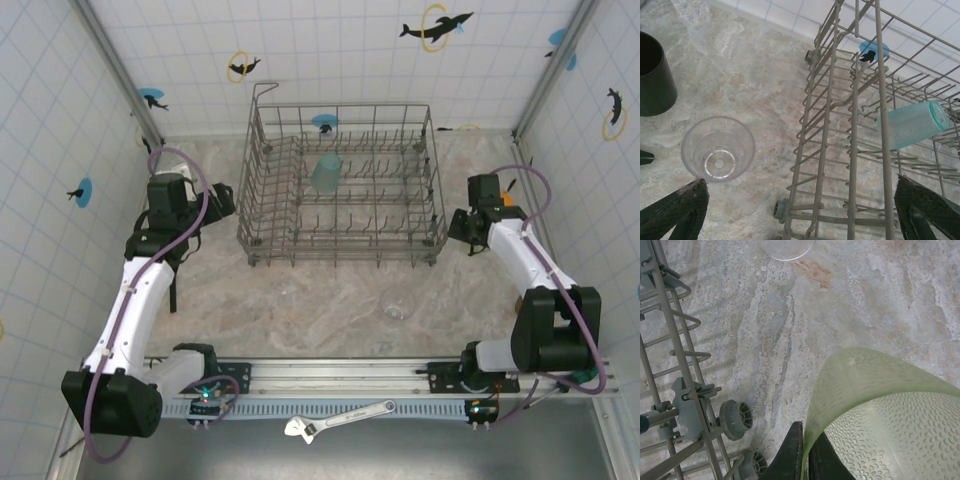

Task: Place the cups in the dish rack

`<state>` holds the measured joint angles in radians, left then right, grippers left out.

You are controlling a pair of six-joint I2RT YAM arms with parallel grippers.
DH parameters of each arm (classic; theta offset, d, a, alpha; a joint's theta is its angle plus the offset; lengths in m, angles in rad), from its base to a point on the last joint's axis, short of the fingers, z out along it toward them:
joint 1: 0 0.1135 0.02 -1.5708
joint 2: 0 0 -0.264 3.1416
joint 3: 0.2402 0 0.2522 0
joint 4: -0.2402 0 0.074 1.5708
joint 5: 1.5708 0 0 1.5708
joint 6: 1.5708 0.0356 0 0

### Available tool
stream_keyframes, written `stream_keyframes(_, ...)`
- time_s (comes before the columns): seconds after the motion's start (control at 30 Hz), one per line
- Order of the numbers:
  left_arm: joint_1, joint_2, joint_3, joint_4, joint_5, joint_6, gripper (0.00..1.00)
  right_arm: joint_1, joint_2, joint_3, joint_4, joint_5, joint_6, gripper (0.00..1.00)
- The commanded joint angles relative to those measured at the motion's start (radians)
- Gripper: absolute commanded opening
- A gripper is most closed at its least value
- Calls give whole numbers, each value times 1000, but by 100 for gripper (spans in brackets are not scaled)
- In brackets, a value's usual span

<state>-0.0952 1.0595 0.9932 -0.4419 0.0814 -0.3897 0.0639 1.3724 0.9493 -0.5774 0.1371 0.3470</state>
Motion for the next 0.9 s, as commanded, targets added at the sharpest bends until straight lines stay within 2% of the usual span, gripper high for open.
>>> stream_keyframes(0.0,1,-27,-7,-24,-11,20,98,-1,-68,9,-33,-23,-6,0)
stream_keyframes(0.23,2,-43,12,-33,0,22,98,-1,-141,110,-58,26,-15,0)
stream_keyframes(0.4,2,-36,46,-41,8,29,98,1,-101,258,-93,40,-31,0)
stream_keyframes(0.6,2,-29,78,-40,26,35,98,14,-63,396,-86,-43,-4,0)
stream_keyframes(0.87,1,26,126,-17,119,3,97,140,3,525,-67,-59,27,0)
